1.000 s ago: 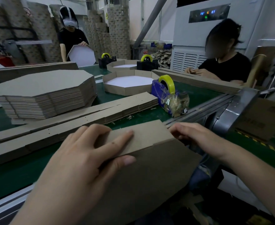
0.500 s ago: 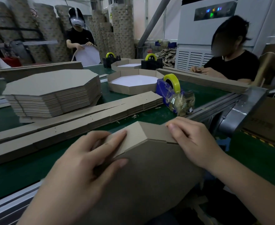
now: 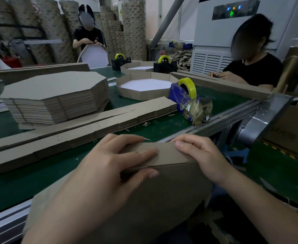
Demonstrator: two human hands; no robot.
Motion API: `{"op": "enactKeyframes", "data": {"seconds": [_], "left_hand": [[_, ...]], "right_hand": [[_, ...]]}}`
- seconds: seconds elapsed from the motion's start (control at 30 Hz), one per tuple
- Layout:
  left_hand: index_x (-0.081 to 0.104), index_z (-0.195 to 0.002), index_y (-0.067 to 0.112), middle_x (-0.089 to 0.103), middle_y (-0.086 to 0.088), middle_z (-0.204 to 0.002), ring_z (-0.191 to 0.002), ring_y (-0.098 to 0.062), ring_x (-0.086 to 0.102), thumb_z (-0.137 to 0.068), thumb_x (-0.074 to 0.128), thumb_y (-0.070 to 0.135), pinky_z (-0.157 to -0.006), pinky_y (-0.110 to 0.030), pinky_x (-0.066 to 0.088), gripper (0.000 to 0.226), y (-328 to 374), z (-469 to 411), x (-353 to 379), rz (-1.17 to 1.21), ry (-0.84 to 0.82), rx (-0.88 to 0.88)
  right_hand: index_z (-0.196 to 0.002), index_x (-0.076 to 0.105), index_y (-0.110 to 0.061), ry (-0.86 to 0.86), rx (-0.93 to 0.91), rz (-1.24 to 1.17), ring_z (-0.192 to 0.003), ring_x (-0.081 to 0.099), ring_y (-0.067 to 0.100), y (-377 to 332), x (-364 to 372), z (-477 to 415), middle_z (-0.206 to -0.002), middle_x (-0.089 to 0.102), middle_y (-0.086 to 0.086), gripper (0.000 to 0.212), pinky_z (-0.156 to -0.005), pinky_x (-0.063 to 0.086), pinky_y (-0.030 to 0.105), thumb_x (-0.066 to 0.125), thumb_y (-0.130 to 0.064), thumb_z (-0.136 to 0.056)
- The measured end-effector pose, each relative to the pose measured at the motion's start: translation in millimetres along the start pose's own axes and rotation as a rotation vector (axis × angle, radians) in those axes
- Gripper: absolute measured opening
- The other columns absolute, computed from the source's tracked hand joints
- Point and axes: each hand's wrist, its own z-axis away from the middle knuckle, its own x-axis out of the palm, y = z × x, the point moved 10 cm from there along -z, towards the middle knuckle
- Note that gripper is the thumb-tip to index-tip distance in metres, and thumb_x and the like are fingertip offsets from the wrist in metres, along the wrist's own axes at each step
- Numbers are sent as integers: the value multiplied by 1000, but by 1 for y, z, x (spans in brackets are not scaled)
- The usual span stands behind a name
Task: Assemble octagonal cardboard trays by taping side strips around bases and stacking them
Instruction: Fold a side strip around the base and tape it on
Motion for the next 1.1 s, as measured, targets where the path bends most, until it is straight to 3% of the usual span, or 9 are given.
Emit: {"op": "enactKeyframes", "data": {"seconds": [0.13,0.33,0.47,0.53,0.67,0.8,0.87,0.97,1.1], "left_hand": [[72,-109,35,63,10,-113,-102,-15,59,-83,47,54,-83,-28,51,40,1,1,-5,-3,33,16],[71,-110,35,62,9,-113,-102,-15,58,-85,47,52,-80,-19,46,39,-5,3,-11,19,94,-9],[68,-112,44,61,14,-113,-103,-13,59,-85,45,55,-81,-27,49,37,-15,3,-8,24,65,-23],[66,-112,49,64,13,-112,-100,-14,61,-85,42,56,-77,-36,54,36,-15,-3,-5,-45,27,-3],[68,-109,47,69,8,-101,-83,-18,66,-86,39,55,-66,-36,56,38,-9,-20,9,-241,-15,46],[70,-107,45,69,8,-96,-77,-19,65,-87,38,53,-57,-31,49,39,-11,-23,8,-268,23,36],[71,-107,44,69,7,-96,-78,-20,65,-88,38,53,-58,-29,47,39,-13,-23,7,-263,38,37],[70,-106,45,69,9,-97,-78,-18,65,-88,38,53,-57,-27,44,38,-17,-23,5,-261,42,15],[69,-107,47,69,11,-99,-80,-17,65,-87,38,55,-57,-26,44,38,-19,-23,2,-246,44,1]], "right_hand": [[-86,72,-8,18,-43,20,-78,59,11,-7,2,-6,-84,67,13,30,-70,42,20,53,-30,-85],[-85,74,-13,51,-113,73,-79,62,8,-26,-4,-22,-83,70,1,26,-68,43,13,54,-28,-86],[-83,71,-4,63,-143,113,-80,58,31,-23,2,-25,-80,65,20,34,-67,43,37,52,-32,-87],[-83,70,-3,55,-154,110,-80,57,34,-22,6,-27,-80,63,23,35,-67,42,41,51,-32,-88],[-83,70,-7,21,-125,111,-78,58,28,-19,10,-32,-81,64,19,31,-67,42,33,53,-32,-88],[-90,70,-27,-93,-30,139,-81,60,0,-8,4,-45,-85,68,-5,24,-74,46,15,52,-42,-90],[-90,68,-33,70,-9,240,-72,59,-3,-2,-41,-67,-78,65,-16,19,-66,47,17,53,-46,-92],[-93,69,-26,531,118,434,-78,60,9,15,-147,-99,-80,63,-16,15,-60,40,22,56,-34,-94],[-88,68,-19,519,433,542,-69,54,19,67,-206,-140,-83,62,1,26,-64,43,32,53,-40,-92]]}}
